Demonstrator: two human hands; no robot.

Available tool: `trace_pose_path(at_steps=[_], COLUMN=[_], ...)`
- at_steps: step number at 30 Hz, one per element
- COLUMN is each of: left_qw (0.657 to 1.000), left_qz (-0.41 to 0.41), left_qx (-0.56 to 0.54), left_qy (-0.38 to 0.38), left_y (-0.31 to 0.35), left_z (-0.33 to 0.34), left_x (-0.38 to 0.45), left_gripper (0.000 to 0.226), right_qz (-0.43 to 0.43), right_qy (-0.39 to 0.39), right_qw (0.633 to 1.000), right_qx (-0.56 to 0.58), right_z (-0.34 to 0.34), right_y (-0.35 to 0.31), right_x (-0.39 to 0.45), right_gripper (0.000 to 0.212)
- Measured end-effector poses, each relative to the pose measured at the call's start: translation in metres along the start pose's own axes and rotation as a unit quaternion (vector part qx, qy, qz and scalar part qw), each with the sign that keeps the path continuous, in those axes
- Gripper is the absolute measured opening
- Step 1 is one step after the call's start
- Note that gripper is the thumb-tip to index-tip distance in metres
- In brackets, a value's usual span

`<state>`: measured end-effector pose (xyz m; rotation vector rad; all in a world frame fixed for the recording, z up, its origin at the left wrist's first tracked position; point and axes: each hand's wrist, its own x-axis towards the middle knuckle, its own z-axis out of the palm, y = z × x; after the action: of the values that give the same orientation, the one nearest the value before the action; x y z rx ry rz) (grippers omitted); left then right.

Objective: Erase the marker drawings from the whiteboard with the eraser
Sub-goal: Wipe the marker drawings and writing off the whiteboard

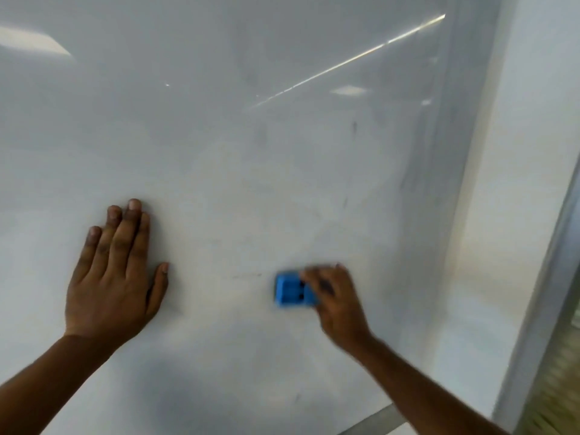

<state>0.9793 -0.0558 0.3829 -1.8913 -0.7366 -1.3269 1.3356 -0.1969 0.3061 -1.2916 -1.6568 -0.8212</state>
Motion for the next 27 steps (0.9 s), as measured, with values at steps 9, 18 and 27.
trace_pose_path(at_steps=[9,18,27], left_qw=[0.999,0.999,0.997], left_qz=[-0.017,0.017,-0.025], left_qx=[0.002,0.048,0.056], left_qy=[-0.030,-0.005,-0.043], left_y=[-0.097,-0.111,-0.163], left_z=[-0.004,-0.032,-0.082], left_x=[-0.035,-0.063,-0.087], left_gripper=[0.084,0.077,0.084], right_qz=[0.230,0.131,0.231], right_qy=[0.271,0.067,0.267], right_qw=[0.935,0.988,0.929], right_qx=[0.013,0.054,0.112], right_z=[-0.049,0.145,0.031], right_y=[0.030,-0.218,-0.127], right_x=[0.144,-0.060,0.138], right_gripper=[0.061,0.073,0.061])
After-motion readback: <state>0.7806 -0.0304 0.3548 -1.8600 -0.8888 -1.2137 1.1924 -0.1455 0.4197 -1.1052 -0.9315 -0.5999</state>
